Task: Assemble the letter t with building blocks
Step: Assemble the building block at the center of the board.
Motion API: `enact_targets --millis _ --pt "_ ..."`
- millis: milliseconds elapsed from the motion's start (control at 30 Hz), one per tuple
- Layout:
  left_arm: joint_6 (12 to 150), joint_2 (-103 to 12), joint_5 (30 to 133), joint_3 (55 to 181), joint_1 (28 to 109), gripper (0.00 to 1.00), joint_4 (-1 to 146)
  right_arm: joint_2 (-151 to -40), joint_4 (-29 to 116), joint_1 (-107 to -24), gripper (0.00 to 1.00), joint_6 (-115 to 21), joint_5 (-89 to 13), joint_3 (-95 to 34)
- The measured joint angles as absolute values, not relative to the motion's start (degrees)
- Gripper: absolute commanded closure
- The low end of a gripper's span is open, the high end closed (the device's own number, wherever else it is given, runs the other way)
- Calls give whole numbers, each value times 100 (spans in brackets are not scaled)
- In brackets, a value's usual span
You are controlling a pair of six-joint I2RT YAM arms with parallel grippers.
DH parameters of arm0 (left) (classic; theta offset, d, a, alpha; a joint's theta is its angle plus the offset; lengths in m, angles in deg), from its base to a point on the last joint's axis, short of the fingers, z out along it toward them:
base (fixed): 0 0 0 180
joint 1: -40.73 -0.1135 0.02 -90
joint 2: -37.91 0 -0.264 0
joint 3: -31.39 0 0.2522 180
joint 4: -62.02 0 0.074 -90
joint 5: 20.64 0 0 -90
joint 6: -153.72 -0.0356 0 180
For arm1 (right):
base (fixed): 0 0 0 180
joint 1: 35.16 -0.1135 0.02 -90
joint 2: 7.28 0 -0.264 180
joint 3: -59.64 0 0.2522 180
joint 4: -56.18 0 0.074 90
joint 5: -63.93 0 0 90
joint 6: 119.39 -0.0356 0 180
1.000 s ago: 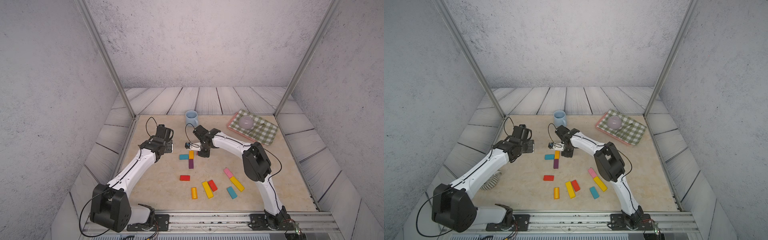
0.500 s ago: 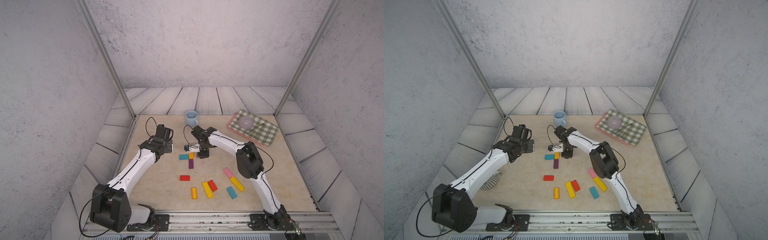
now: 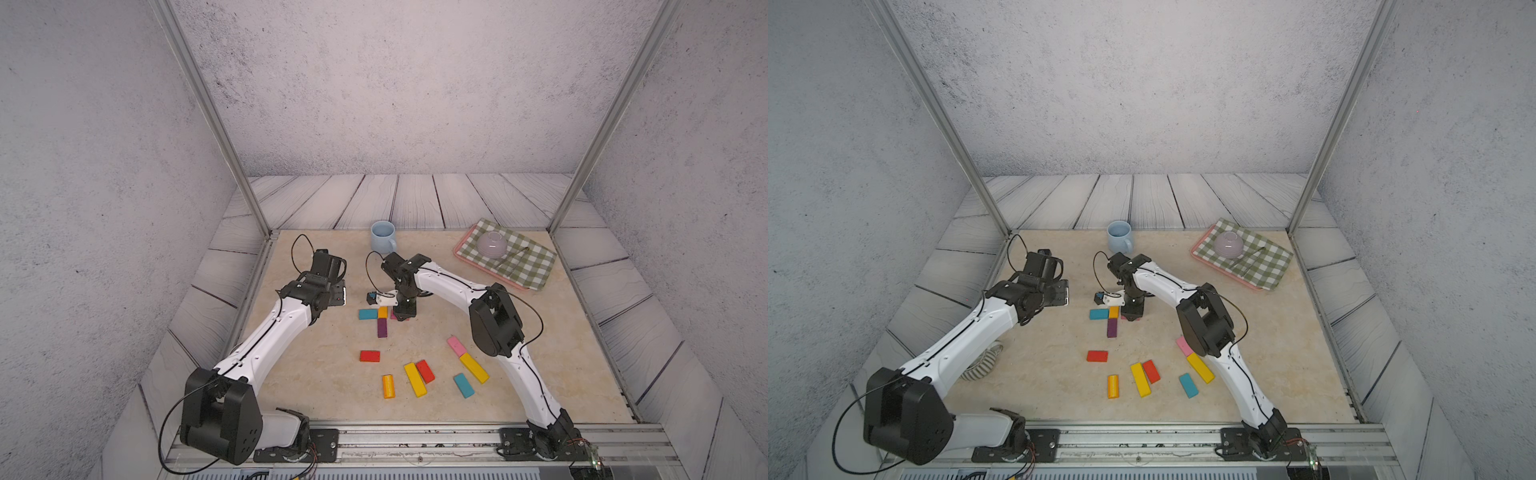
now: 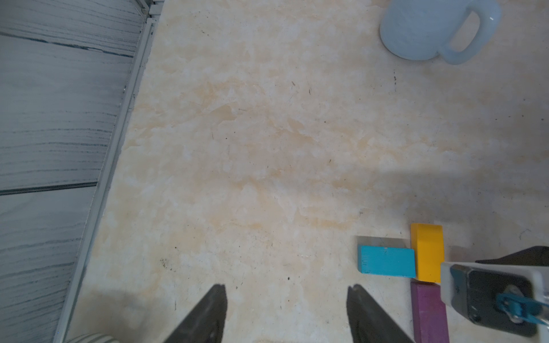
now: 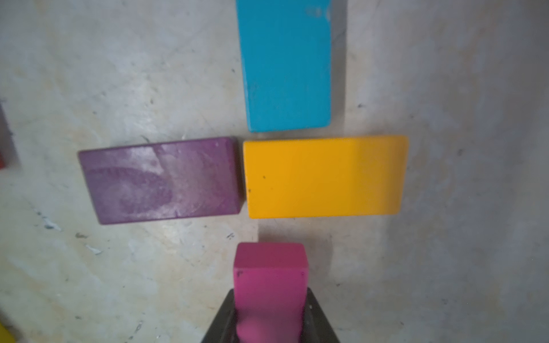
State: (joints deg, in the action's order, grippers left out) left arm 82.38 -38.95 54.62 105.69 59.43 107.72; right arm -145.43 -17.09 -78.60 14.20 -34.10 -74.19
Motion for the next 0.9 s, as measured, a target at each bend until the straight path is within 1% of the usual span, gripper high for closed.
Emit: enact_targets --millis 433,800,900 --pt "8163 -3884 5536 10569 5943 23 10868 -14737 -1724 -7926 94 1416 -3390 -7710" --pt "8176 -3773 5237 10569 5932 22 10903 -14799 -1737 -8011 92 1436 -3344 -7817" --pt "8176 -3773 5193 10569 5929 22 10903 -14801 -1737 -8015 90 1438 -3342 -7817"
